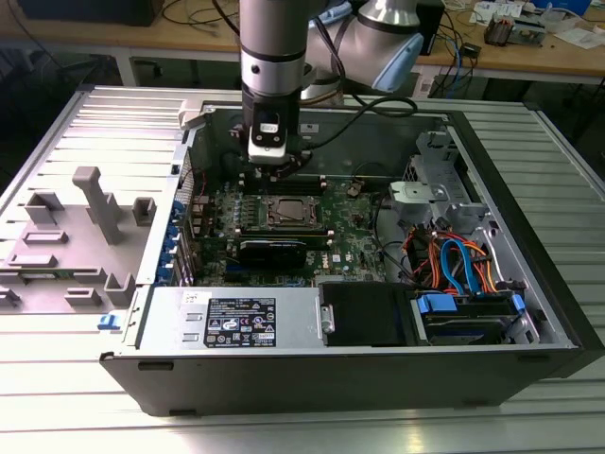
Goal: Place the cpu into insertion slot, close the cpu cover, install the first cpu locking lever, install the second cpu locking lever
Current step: 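Install the first cpu locking lever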
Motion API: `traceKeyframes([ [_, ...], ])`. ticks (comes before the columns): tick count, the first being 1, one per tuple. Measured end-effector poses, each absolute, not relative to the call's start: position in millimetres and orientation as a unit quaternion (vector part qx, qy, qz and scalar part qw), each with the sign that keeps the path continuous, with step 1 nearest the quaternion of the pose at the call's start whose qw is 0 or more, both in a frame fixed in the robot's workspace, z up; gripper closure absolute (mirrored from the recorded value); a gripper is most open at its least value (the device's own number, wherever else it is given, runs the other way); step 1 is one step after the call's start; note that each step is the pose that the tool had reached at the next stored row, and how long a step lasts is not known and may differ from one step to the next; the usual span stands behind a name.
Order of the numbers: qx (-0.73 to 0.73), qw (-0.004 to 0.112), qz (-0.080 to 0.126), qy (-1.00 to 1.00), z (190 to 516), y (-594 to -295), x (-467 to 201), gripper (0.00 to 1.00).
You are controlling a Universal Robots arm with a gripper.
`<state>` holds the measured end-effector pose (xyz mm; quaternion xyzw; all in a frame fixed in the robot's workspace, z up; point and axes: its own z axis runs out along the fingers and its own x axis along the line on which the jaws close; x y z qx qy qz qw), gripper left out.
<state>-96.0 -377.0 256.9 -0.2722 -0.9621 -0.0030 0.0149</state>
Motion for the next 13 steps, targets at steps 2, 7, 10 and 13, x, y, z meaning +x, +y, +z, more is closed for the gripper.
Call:
traceKeyframes([
  [2, -0.272, 0.015, -0.003, -0.962, 256.9, -377.1, -102.8, 0.89],
  [7, -0.254, 0.015, -0.003, -0.967, 257.1, -377.1, -111.7, 0.89],
  [10, -0.247, 0.015, -0.003, -0.969, 263.4, -377.1, -113.1, 0.89],
  [13, -0.245, 0.015, -0.003, -0.969, 273.6, -377.0, -113.9, 0.89],
])
